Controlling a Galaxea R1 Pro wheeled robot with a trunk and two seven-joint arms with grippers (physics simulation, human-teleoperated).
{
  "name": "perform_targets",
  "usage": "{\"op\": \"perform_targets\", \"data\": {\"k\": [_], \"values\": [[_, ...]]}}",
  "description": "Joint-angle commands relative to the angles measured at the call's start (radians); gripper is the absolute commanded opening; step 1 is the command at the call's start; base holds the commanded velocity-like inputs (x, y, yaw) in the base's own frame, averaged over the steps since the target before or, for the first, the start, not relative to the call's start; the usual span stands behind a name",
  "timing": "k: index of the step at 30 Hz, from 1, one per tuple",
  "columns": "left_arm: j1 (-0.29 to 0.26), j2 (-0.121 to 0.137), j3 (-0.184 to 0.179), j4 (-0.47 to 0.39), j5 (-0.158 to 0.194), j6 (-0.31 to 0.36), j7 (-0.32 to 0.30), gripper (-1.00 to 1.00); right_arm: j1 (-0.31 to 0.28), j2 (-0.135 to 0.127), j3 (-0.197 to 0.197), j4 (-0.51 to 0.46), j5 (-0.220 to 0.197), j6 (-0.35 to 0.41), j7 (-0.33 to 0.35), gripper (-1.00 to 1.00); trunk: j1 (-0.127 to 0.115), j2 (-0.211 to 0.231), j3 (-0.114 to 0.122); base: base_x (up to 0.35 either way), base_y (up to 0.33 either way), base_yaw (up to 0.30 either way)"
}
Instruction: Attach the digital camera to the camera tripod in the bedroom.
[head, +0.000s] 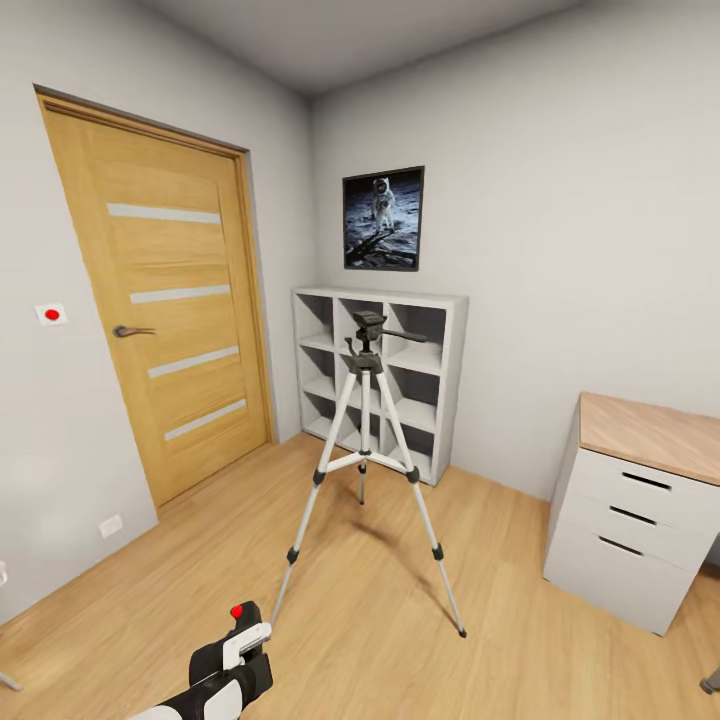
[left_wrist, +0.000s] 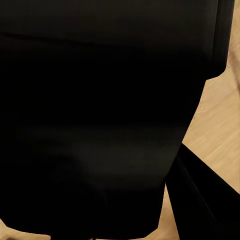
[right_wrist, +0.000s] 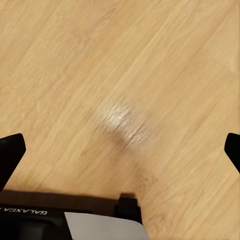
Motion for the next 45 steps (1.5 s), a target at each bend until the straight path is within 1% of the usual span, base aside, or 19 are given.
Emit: {"op": "perform_targets", "data": {"k": [1, 18, 22, 25, 27, 30, 31, 32, 36, 39, 45], "values": [[-0.001, 0.000, -0.009, 0.000, 0.007, -0.002, 0.002, -1.00, -0.002, -0.001, -0.009, 0.003, 0.010, -0.003, 0.002, 1.00, 0.000, -0.001, -0.001, 0.000, 0.000, 0.004], [-0.001, 0.000, -0.009, 0.000, 0.009, -0.002, 0.001, -1.00, -0.002, -0.003, -0.008, 0.002, 0.011, -0.003, 0.003, 1.00, 0.000, -0.001, -0.001, 0.000, 0.000, 0.000], [-0.001, 0.003, -0.009, 0.000, 0.009, -0.002, 0.032, -1.00, -0.002, -0.003, -0.008, 0.004, 0.008, 0.000, 0.002, 1.00, 0.000, -0.001, -0.001, 0.297, 0.000, 0.000], [-0.001, 0.005, -0.008, 0.000, 0.010, -0.002, 0.035, -1.00, -0.002, -0.003, -0.008, 0.003, 0.008, -0.002, 0.002, 1.00, 0.000, -0.001, -0.001, 0.317, 0.000, 0.000], [-0.001, 0.009, -0.008, 0.000, 0.023, -0.002, 0.036, -1.00, -0.002, -0.003, -0.008, 0.003, 0.009, -0.004, 0.002, 1.00, 0.000, -0.001, -0.001, 0.319, -0.007, 0.000], [-0.001, 0.021, -0.008, 0.000, 0.065, -0.002, 0.037, -1.00, -0.002, -0.004, -0.009, 0.003, 0.009, -0.006, 0.001, 1.00, 0.000, -0.001, -0.001, 0.319, -0.050, 0.000], [-0.001, 0.024, -0.008, 0.000, 0.074, -0.002, 0.037, -1.00, -0.002, -0.004, -0.009, 0.002, 0.009, -0.007, 0.001, 1.00, 0.000, -0.001, -0.001, 0.319, -0.066, 0.000], [-0.001, 0.032, -0.008, 0.000, 0.091, -0.002, 0.037, -1.00, -0.002, -0.004, -0.010, 0.002, 0.009, -0.007, 0.001, 1.00, 0.000, -0.001, -0.001, 0.319, -0.072, 0.008], [-0.001, 0.062, -0.008, 0.000, 0.135, -0.002, 0.037, -1.00, -0.002, -0.006, -0.014, 0.002, 0.007, -0.008, 0.001, 1.00, 0.000, -0.001, -0.001, 0.319, -0.078, 0.121], [-0.001, 0.069, -0.008, 0.000, 0.146, -0.002, 0.037, -1.00, -0.002, -0.010, -0.016, 0.002, 0.007, -0.008, 0.001, 1.00, 0.000, -0.001, -0.001, 0.319, -0.083, 0.240], [-0.001, 0.073, -0.008, 0.000, 0.151, -0.002, 0.039, -1.00, -0.002, -0.019, -0.016, 0.002, 0.006, -0.008, 0.001, 1.00, 0.000, -0.001, -0.001, 0.319, -0.084, 0.269]]}}
